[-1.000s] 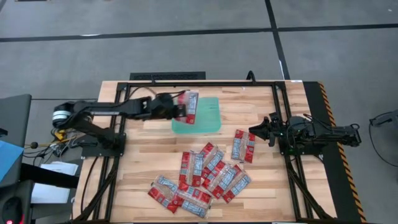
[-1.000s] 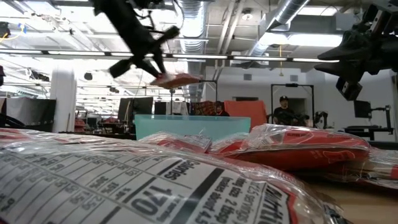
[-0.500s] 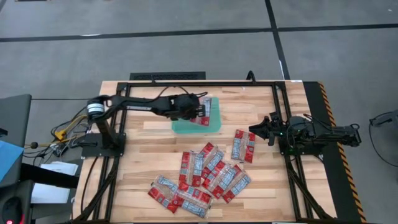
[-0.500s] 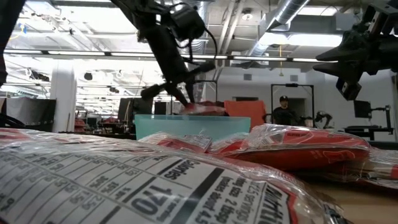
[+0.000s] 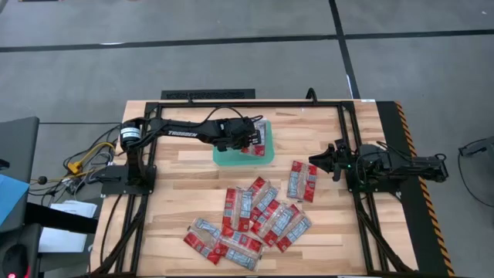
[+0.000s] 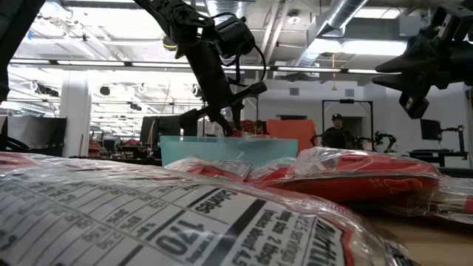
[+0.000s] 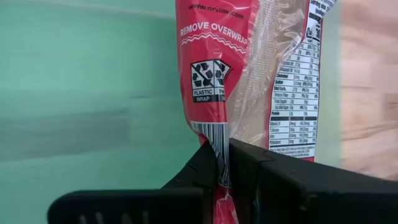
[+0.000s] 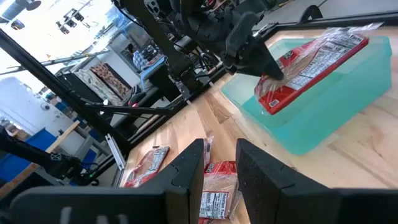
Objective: Sort popcorn bags into baskets
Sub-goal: Put the red popcorn bag into the blue bin
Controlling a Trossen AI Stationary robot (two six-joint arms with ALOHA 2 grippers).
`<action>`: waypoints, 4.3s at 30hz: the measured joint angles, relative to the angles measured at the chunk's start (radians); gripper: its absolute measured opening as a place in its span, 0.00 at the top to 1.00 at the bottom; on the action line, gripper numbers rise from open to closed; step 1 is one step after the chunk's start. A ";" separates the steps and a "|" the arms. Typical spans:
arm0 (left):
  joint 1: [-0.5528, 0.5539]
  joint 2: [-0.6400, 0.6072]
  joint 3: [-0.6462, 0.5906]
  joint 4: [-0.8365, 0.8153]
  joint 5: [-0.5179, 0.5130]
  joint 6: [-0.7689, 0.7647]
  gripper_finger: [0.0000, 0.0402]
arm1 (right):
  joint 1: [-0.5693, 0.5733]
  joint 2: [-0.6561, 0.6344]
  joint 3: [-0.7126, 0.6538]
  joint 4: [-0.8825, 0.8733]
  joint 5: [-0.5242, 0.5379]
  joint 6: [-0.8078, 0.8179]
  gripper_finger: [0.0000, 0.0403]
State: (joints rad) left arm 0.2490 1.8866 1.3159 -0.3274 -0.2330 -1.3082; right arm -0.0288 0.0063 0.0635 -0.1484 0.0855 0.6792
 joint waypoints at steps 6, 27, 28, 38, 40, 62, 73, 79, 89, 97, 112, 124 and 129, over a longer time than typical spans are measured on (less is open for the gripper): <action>-0.004 0.000 0.000 0.006 0.020 -0.014 0.92 | 0.000 0.000 0.000 0.002 0.012 -0.007 0.71; -0.004 -0.012 0.000 0.192 0.200 0.216 0.58 | 0.000 0.000 0.001 0.001 0.047 -0.013 0.71; -0.004 -0.018 0.000 0.217 0.236 0.243 0.57 | 0.000 0.000 0.005 -0.014 0.048 0.003 0.71; 0.014 -0.125 -0.001 0.317 0.393 0.392 0.57 | 0.000 0.193 0.210 -0.238 0.049 -0.034 0.79; 0.023 -0.161 -0.001 0.295 0.454 0.433 0.57 | 0.000 0.268 0.273 -0.256 0.048 -0.072 0.80; -0.423 -0.626 -0.101 -0.696 0.105 0.240 0.50 | 0.128 0.914 0.499 -0.460 -0.034 -0.184 0.83; -0.506 -0.625 -0.406 -0.301 0.016 -0.073 0.18 | 0.127 0.999 0.499 -0.441 -0.035 -0.257 0.77; -0.511 -0.596 -0.537 -0.089 -0.004 -0.160 0.17 | 0.126 0.998 0.500 -0.439 -0.034 -0.273 0.70; -0.531 -0.349 -0.542 0.189 -0.053 -0.082 0.18 | 0.126 0.998 0.500 -0.418 -0.034 -0.231 0.64; -0.531 -0.185 -0.540 0.409 -0.050 -0.066 0.18 | 0.127 0.998 0.500 -0.404 -0.034 -0.216 0.65; -0.503 -0.135 -0.505 0.292 0.022 -0.094 0.83 | 0.125 0.998 0.500 -0.389 -0.033 -0.213 0.69; -0.463 -0.142 -0.453 0.332 0.072 -0.087 0.98 | 0.125 0.998 0.500 -0.389 -0.031 -0.217 0.70; -0.441 -0.184 -0.399 0.299 0.075 -0.036 0.98 | 0.125 0.998 0.500 -0.388 -0.031 -0.217 0.70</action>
State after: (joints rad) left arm -0.1924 1.7028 0.9167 -0.0286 -0.1579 -1.3445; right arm 0.0963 1.0039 0.5636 -0.5361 0.0547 0.4627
